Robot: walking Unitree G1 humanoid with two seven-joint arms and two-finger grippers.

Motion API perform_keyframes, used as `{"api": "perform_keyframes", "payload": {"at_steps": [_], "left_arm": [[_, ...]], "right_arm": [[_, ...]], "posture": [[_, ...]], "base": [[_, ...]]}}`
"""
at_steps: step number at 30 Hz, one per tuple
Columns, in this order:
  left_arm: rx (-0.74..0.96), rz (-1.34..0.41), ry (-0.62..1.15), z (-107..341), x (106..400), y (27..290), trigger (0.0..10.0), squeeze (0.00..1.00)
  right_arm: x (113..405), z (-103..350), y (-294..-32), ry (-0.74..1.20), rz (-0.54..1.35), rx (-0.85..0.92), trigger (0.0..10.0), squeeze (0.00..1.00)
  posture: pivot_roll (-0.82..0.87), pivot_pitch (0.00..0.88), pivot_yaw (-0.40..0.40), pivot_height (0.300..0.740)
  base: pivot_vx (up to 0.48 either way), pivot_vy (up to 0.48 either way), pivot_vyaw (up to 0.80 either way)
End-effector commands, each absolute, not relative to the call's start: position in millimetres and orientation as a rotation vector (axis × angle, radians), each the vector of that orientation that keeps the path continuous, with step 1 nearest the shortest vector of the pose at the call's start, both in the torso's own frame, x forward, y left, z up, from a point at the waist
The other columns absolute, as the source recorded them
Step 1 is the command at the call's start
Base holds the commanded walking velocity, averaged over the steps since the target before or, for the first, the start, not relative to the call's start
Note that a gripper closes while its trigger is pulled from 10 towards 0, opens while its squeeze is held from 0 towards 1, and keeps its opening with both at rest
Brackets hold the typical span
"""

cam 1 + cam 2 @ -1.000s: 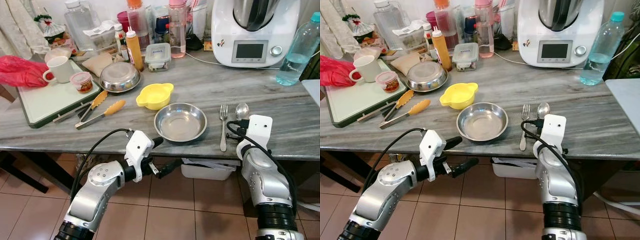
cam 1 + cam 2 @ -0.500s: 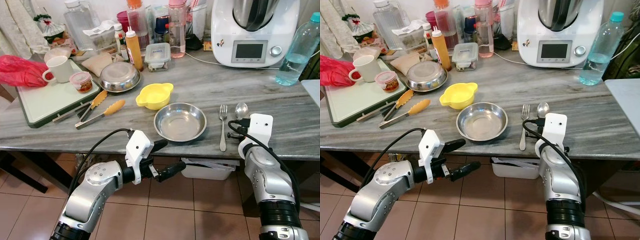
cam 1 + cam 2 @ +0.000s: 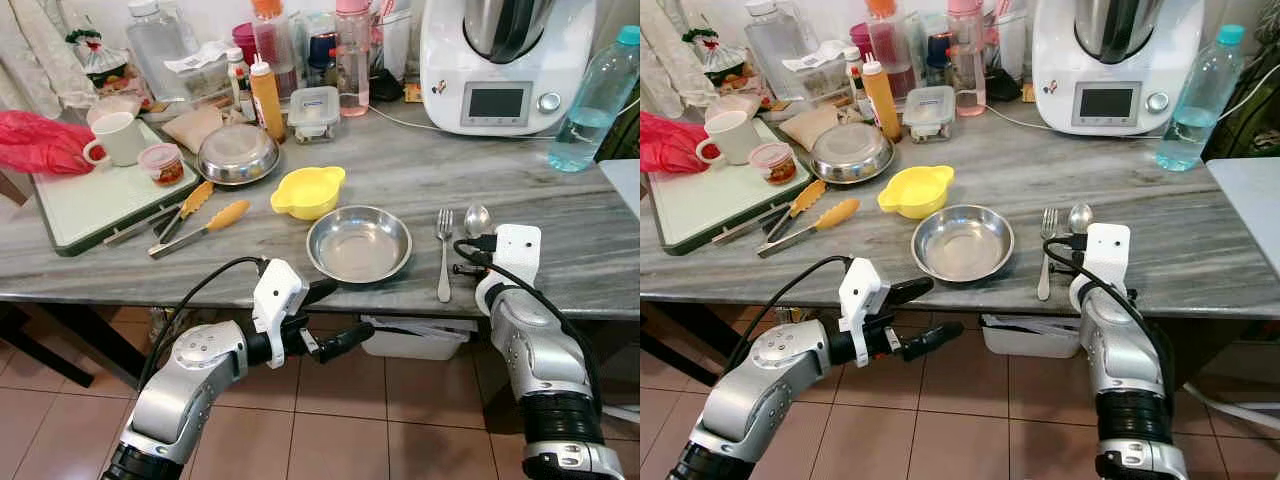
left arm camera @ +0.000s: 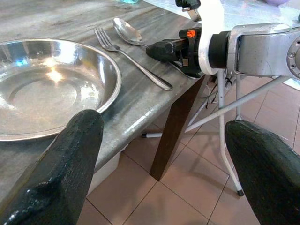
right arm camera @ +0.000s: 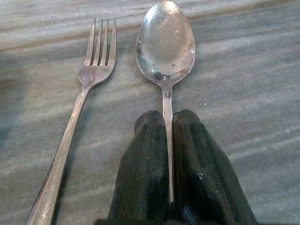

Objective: Setting the table

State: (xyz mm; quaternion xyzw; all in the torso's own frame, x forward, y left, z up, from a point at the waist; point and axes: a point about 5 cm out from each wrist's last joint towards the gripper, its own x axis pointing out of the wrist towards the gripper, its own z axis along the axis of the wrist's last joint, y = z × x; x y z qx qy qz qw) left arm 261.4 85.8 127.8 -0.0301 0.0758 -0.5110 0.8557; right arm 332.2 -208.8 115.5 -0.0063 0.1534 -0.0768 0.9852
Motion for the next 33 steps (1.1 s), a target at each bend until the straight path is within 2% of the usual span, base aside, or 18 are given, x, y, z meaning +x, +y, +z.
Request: {"api": "perform_keyframes", "payload": {"at_steps": [1,2,3,4,5,6,19,33], "left_arm": [[-0.056,-1.065,0.153,131.0,261.3,89.0,10.0,0.00],[-0.056,-1.064,0.154,130.9,261.1,89.0,10.0,0.00],[-0.056,-1.064,0.154,130.8,261.0,89.0,10.0,0.00],[-0.056,-1.064,0.155,130.8,261.0,89.1,10.0,0.00],[-0.056,-1.064,0.156,130.7,261.0,89.1,10.0,0.00],[-0.053,-1.064,0.157,130.3,261.1,89.2,10.0,0.00],[-0.050,-1.066,0.162,129.7,260.5,88.7,10.0,0.00],[-0.050,-1.064,0.162,129.0,260.8,87.7,10.0,0.00]], "right_arm": [[328.6,98.8,-203.3,0.391,-0.127,-0.007,10.0,0.00],[328.6,98.9,-203.2,0.391,-0.125,-0.007,10.0,0.00],[328.8,98.9,-203.1,0.391,-0.119,-0.009,10.0,0.45],[329.0,98.9,-203.6,0.392,-0.118,-0.011,10.0,0.73],[329.1,98.8,-204.0,0.393,-0.117,-0.013,10.0,0.73],[329.4,99.1,-204.3,0.390,-0.111,-0.008,10.0,1.00],[329.8,100.4,-205.8,0.379,-0.108,-0.009,10.0,1.00],[333.7,123.2,-201.8,0.243,-0.123,-0.060,10.0,1.00]], "posture": [[-0.10,0.080,0.104,0.740],[-0.10,0.081,0.103,0.740],[-0.10,0.082,0.103,0.740],[-0.10,0.083,0.104,0.740],[-0.10,0.083,0.104,0.740],[-0.10,0.084,0.105,0.740],[-0.10,0.086,0.112,0.740],[-0.10,0.083,0.116,0.740]], "base": [[0.000,0.000,0.00],[0.000,0.000,0.00],[0.000,0.000,0.00],[0.000,0.000,0.00],[0.000,0.000,0.00],[0.000,0.000,0.00],[0.000,0.000,0.00],[0.000,0.000,0.00]]}}
